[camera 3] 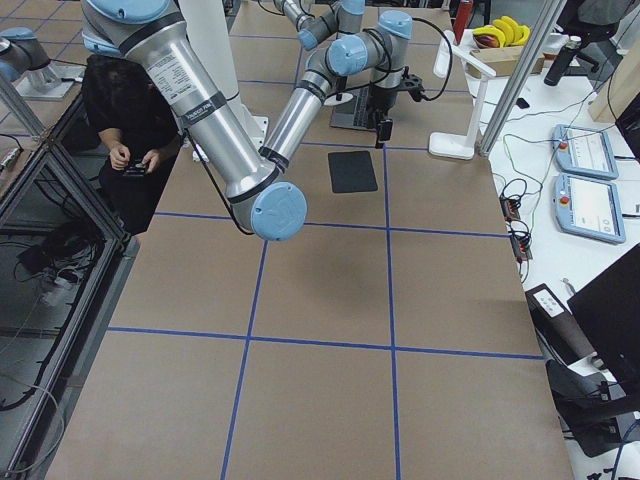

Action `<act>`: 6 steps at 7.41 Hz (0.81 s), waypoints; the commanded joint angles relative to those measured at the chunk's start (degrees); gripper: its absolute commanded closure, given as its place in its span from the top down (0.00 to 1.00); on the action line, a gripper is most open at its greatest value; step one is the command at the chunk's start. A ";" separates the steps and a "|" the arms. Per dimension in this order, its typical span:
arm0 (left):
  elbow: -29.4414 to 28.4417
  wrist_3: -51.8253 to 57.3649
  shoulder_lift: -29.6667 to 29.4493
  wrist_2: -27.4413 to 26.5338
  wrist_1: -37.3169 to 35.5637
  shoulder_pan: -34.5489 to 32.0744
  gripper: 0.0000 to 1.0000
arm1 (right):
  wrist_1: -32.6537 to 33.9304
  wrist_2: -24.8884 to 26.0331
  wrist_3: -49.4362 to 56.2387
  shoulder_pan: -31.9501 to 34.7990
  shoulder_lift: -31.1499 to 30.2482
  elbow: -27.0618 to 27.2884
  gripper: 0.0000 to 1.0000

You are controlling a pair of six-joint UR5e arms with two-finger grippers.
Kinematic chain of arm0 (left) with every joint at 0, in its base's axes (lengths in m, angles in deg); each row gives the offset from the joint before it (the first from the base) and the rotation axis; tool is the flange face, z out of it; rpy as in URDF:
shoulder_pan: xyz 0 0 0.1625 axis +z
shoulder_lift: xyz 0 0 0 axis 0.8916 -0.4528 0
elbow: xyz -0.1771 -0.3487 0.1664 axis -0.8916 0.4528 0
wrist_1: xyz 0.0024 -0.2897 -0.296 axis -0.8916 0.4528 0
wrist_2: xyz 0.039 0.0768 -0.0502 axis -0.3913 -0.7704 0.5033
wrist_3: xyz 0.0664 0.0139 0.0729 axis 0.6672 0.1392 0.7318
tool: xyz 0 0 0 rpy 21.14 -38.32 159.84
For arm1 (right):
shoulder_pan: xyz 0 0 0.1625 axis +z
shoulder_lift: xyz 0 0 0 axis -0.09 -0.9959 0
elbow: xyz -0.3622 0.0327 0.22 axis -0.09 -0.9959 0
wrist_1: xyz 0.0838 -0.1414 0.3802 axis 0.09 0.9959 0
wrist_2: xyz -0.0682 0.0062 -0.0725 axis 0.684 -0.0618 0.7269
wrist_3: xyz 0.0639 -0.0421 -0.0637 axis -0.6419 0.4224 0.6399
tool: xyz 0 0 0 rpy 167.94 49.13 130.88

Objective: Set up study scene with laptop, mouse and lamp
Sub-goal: 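Lower the white mouse onto the black mousepad with the left gripper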

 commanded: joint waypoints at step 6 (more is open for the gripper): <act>-29.18 -3.01 -25.14 -11.13 1.01 5.72 0.69 | -5.76 -1.41 -0.03 5.35 -3.82 -4.30 1.00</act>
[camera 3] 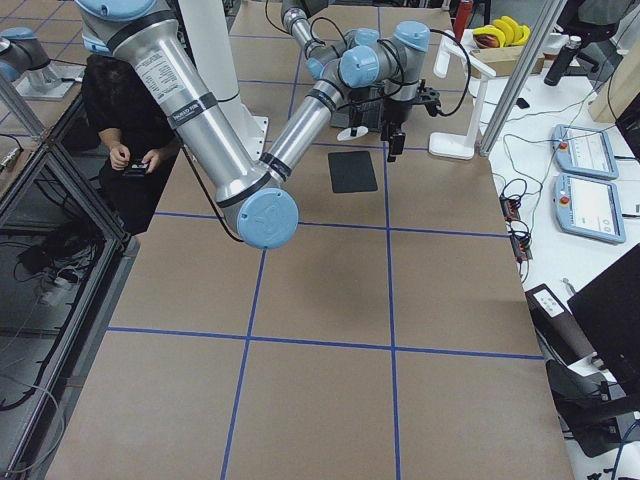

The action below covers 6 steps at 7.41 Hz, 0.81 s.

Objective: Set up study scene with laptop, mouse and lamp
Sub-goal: 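Lower the white mouse onto the black mousepad with the left gripper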

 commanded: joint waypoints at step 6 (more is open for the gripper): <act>-8.83 0.20 -3.32 -5.19 0.60 2.22 0.70 | -1.67 -0.18 0.00 0.78 -1.15 -0.30 1.00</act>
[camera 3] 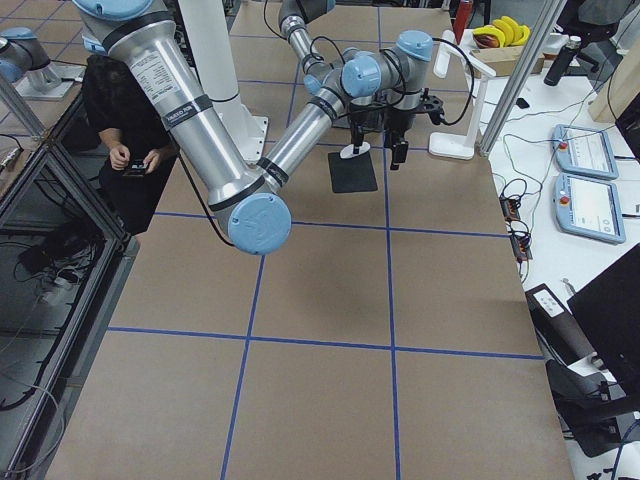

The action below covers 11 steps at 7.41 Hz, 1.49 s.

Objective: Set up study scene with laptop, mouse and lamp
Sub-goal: 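Lower the white mouse onto the black mousepad with the left gripper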

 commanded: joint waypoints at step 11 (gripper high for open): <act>41.69 19.96 24.08 0.62 -26.18 -5.57 1.00 | -14.86 -1.03 0.35 4.62 -5.77 -3.68 1.00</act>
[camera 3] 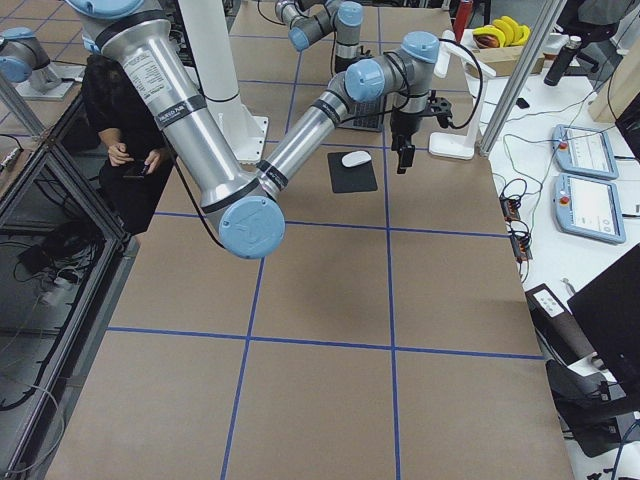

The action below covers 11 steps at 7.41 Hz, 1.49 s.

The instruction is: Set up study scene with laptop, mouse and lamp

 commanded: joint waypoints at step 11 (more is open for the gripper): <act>-3.41 69.53 38.81 18.06 3.63 -48.30 1.00 | -14.08 -5.59 7.85 16.81 -20.20 -7.63 1.00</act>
